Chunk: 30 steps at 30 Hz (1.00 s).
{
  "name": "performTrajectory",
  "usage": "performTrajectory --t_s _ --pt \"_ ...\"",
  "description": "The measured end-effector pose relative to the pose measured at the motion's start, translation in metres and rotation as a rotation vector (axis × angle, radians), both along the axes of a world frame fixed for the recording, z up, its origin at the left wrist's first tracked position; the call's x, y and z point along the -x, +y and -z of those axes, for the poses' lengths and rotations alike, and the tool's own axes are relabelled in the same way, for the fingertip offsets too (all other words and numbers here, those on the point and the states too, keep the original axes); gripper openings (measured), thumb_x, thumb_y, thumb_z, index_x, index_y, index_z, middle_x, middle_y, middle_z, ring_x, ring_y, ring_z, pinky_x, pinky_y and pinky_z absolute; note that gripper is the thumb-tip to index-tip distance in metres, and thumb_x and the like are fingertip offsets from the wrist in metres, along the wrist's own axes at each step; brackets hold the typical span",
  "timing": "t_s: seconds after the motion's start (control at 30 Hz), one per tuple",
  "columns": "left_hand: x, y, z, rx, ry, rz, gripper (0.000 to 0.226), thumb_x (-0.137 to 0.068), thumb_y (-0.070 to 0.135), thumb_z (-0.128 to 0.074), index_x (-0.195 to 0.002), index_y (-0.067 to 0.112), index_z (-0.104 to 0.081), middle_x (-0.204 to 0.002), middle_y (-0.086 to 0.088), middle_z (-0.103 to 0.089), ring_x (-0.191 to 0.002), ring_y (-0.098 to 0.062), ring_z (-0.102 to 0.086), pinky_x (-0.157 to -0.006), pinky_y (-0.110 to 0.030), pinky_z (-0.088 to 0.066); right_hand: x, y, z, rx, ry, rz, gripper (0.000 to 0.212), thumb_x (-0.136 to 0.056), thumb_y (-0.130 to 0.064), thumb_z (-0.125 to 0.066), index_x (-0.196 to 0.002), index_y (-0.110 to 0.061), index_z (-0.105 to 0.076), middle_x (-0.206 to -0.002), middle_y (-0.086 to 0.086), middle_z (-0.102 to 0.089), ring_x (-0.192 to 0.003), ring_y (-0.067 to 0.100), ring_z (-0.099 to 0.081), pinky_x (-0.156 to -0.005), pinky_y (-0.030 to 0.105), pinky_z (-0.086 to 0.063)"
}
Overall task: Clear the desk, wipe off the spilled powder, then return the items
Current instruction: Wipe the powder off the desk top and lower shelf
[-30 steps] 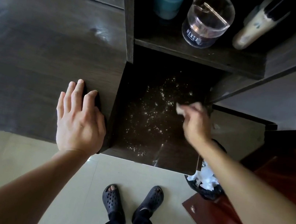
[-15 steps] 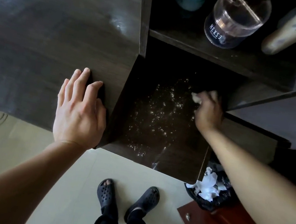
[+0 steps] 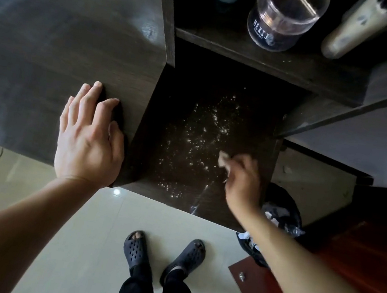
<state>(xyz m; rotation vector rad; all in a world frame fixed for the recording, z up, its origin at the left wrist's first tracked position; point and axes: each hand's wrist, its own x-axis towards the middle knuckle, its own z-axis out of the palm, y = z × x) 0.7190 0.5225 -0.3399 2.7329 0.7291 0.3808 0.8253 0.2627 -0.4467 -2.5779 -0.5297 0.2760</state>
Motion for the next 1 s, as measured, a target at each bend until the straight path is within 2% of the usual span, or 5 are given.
performTrajectory --t_s 0.1,0.17,0.43,0.73,1.0 --pt "0.000 0.000 -0.001 0.001 0.005 -0.002 0.040 -0.088 0.016 -0.040 -0.124 0.002 -0.052 -0.146 -0.022 -0.039 -0.139 -0.038 -0.028 -0.115 -0.050 -0.020 0.083 -0.025 -0.019 -0.065 0.241 -0.251 0.016 -0.094 -0.034 -0.052 -0.088 -0.027 -0.066 -0.087 -0.005 -0.050 -0.084 0.014 -0.050 -0.075 0.020 -0.040" --pt "0.000 -0.001 -0.001 0.004 0.004 -0.005 0.040 -0.089 0.016 -0.040 -0.124 0.002 -0.052 -0.146 -0.022 -0.038 -0.139 -0.038 -0.028 -0.116 -0.049 -0.019 0.094 -0.029 -0.024 -0.114 0.311 -0.430 0.045 -0.091 -0.053 -0.038 -0.086 -0.024 -0.072 -0.084 -0.007 -0.051 -0.079 0.012 -0.051 -0.070 0.020 -0.038" --pt "0.001 -0.001 0.000 -0.004 0.002 -0.012 0.039 -0.089 0.016 -0.040 -0.125 0.003 -0.052 -0.146 -0.021 -0.039 -0.139 -0.037 -0.028 -0.116 -0.047 -0.019 -0.069 0.014 -0.003 0.036 0.010 0.243 0.018 -0.092 -0.011 -0.053 -0.098 -0.012 -0.070 -0.093 0.014 -0.058 -0.087 0.033 -0.057 -0.069 0.029 -0.037" --pt "0.000 0.000 0.000 -0.001 -0.002 -0.016 0.038 -0.090 0.016 -0.040 -0.123 0.002 -0.053 -0.145 -0.021 -0.040 -0.138 -0.038 -0.030 -0.116 -0.048 -0.019 0.096 -0.013 -0.019 -0.121 0.309 -0.415 0.039 -0.089 -0.046 -0.040 -0.085 -0.023 -0.070 -0.085 -0.005 -0.052 -0.079 0.012 -0.048 -0.066 0.033 -0.045" --pt "0.000 0.000 0.001 -0.005 -0.010 -0.011 0.037 -0.090 0.015 -0.041 -0.123 0.002 -0.053 -0.144 -0.021 -0.041 -0.138 -0.038 -0.030 -0.116 -0.049 -0.020 -0.128 0.048 -0.026 -0.044 0.015 0.340 0.022 -0.095 -0.020 -0.047 -0.105 -0.014 -0.066 -0.099 0.012 -0.066 -0.093 0.026 -0.060 -0.067 0.023 -0.034"
